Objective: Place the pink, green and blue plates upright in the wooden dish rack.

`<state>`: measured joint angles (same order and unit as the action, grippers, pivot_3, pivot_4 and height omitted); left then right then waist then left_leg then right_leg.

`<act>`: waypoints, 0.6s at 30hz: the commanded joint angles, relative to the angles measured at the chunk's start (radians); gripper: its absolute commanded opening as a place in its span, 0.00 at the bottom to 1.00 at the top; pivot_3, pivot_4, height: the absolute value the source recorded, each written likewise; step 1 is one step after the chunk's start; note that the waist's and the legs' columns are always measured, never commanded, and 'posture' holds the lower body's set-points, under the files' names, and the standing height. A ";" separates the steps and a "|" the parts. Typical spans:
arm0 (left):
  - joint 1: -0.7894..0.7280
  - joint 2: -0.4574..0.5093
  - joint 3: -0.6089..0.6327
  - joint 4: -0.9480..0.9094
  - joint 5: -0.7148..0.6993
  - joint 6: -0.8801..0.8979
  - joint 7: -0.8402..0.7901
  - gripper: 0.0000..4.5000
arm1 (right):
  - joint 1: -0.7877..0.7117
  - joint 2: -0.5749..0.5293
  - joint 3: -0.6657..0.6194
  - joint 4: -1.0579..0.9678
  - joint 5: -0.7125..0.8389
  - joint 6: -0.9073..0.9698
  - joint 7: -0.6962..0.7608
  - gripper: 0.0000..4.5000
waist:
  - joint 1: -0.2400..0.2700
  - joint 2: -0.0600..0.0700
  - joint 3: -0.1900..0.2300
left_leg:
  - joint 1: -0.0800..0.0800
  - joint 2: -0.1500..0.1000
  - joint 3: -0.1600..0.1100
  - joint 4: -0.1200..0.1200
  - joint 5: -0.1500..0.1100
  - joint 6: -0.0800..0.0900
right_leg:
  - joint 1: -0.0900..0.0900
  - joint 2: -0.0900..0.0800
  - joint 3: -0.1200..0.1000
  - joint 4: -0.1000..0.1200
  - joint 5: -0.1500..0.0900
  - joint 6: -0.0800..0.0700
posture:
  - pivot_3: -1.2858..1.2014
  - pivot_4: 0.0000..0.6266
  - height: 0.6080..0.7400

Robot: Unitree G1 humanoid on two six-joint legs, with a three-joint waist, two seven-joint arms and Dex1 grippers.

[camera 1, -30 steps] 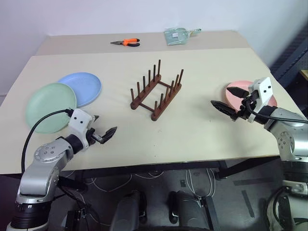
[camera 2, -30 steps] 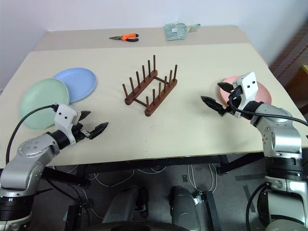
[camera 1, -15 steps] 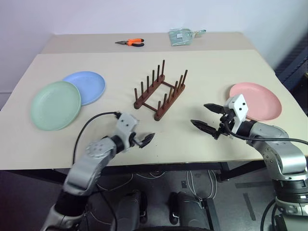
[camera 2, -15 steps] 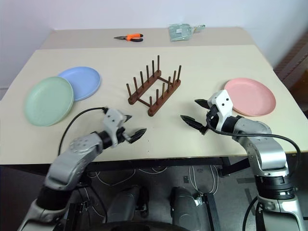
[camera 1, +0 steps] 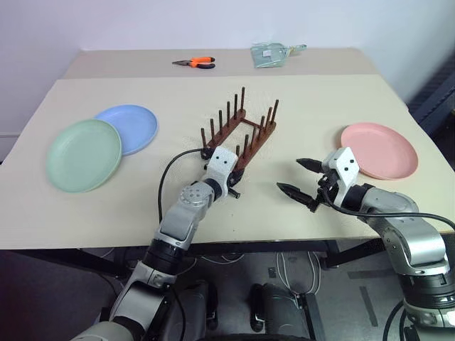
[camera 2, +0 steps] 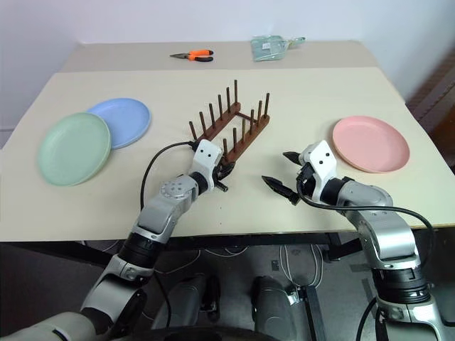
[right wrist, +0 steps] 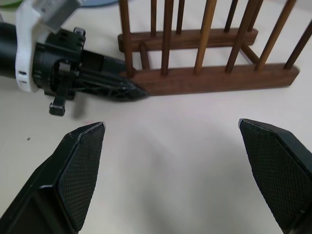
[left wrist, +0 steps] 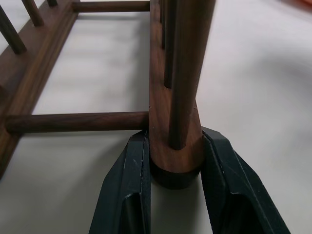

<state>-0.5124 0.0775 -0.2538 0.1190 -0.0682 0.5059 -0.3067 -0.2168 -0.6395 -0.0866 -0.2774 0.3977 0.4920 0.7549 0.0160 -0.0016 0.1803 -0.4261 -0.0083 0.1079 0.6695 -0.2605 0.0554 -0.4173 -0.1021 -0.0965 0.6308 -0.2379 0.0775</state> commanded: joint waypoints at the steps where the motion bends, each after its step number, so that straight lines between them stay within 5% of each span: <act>1: -0.013 0.062 -0.058 0.012 0.007 -0.093 -0.159 0.17 | 0.010 -0.051 -0.017 -0.025 -0.011 -0.018 0.031 1.00 | 0.000 0.000 0.000 | 0.000 0.000 0.000 0.000 0.000 0.000 | 0.000 0.000 0.000 0.000 0.000 0.000 | 0.52 0.24 1.00; 9: -0.153 0.245 -0.067 0.191 -0.064 -0.281 -0.665 0.17 | 0.052 -0.131 -0.069 0.041 -0.056 -0.067 0.050 1.00 | -0.002 0.000 0.000 | -0.001 0.000 0.000 0.000 0.000 0.000 | -0.001 0.000 0.000 0.000 0.000 0.000 | 0.52 0.24 1.00; 13: -0.220 0.277 -0.082 0.348 -0.033 -0.381 -0.772 0.17 | 0.092 -0.131 -0.097 0.028 -0.061 -0.078 0.037 1.00 | -0.003 0.000 0.000 | -0.001 0.000 0.000 0.000 0.000 0.000 | -0.001 0.000 0.000 0.000 0.000 0.000 | 0.52 0.24 1.00; 18: -0.233 0.294 -0.059 0.425 0.003 -0.396 -0.757 0.70 | 0.133 -0.132 -0.119 -0.001 -0.063 -0.071 0.018 1.00 | -0.003 0.000 0.000 | -0.001 0.000 0.000 0.000 0.000 0.000 | -0.001 0.000 0.000 0.000 0.000 0.000 | 0.52 0.24 1.00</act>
<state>-0.7400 0.3539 -0.3313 0.5294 -0.0881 0.1047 -1.0806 -0.0878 -0.7615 -0.1717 -0.2388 0.3329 0.4322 0.7783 0.0131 -0.0016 0.1805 -0.4267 -0.0082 0.1081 0.6699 -0.2603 0.0551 -0.4184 -0.1021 -0.0967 0.6309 -0.2379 0.0774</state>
